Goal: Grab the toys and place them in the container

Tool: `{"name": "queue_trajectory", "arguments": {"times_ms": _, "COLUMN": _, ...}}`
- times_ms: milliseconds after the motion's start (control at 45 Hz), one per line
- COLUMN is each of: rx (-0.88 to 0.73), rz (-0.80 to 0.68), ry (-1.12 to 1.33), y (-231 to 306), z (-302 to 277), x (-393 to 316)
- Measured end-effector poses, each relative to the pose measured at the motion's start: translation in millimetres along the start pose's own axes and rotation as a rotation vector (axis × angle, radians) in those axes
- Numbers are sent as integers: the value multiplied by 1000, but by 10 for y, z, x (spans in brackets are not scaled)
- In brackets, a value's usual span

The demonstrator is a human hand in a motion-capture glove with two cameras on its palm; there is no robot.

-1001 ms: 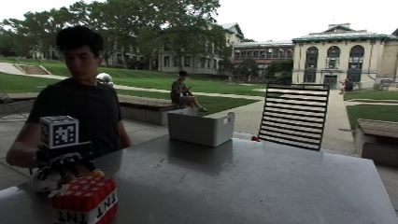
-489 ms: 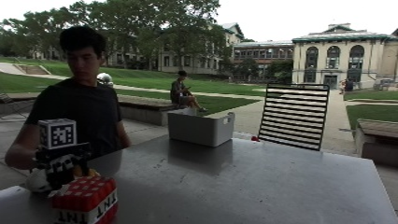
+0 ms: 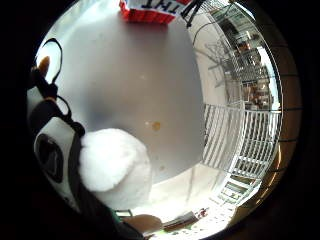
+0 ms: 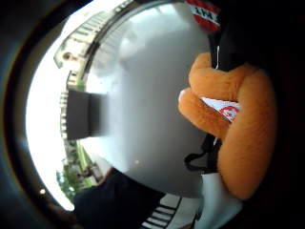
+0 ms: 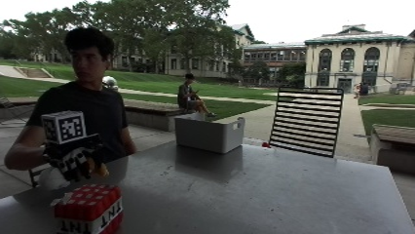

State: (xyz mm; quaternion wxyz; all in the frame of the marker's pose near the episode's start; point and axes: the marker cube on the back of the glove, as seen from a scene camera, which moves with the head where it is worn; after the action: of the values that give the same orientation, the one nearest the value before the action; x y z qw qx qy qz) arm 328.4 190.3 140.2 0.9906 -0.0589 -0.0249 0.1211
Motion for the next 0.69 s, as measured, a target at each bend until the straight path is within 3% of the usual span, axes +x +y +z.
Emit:
{"name": "queue_trajectory", "arguments": {"times_ms": 222, "rx": 60, "rz": -47, "ry": 17, "y": -301, "z": -596, "x": -389}}
{"name": "queue_trajectory", "arguments": {"times_ms": 423, "rx": 185, "rz": 171, "ry": 32, "y": -561, "z": -1294, "x": -990}}
{"name": "queue_trajectory", "arguments": {"times_ms": 689, "rx": 145, "rz": 106, "ry": 88, "y": -948, "z": -1816, "x": -2001}}
